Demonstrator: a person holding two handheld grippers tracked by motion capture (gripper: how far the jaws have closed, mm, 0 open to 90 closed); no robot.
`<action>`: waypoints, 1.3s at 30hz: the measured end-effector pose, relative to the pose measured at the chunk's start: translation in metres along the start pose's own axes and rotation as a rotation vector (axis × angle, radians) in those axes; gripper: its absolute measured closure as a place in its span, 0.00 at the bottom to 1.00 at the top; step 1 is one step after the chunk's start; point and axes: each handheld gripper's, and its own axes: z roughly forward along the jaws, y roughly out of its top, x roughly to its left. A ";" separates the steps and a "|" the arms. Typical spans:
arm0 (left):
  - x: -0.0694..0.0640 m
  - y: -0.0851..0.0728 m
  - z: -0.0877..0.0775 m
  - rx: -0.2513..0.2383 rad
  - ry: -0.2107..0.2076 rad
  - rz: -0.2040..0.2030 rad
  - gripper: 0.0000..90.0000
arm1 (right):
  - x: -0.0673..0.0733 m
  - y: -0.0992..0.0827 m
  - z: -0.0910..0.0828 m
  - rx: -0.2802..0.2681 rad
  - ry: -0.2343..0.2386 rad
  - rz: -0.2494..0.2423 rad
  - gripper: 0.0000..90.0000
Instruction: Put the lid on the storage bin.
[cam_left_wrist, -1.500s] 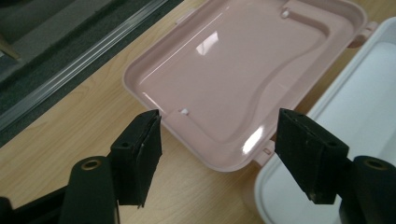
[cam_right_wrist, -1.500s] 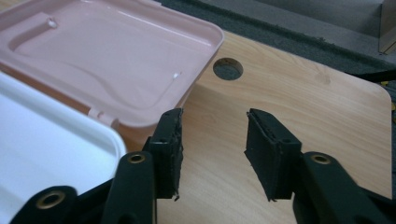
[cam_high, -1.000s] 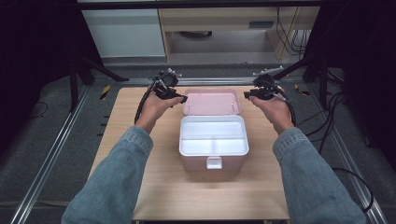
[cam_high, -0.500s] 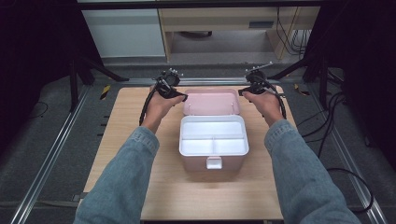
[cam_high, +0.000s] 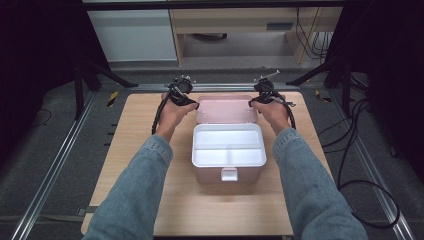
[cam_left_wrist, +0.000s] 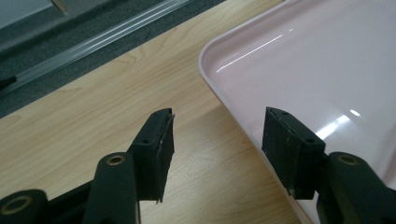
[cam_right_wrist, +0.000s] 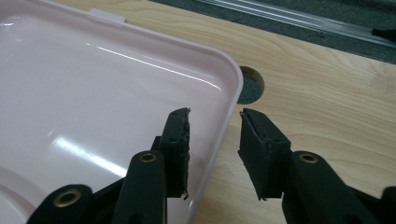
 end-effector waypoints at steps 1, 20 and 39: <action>0.001 0.000 0.002 -0.005 -0.003 -0.009 0.50 | 0.000 0.000 0.001 0.000 0.001 -0.001 0.72; -0.006 0.002 0.024 0.008 -0.045 -0.035 0.80 | 0.000 -0.001 0.010 0.027 -0.028 -0.008 0.86; -0.001 0.000 0.027 -0.015 -0.057 -0.113 0.71 | 0.005 0.004 0.004 -0.037 -0.040 -0.006 0.90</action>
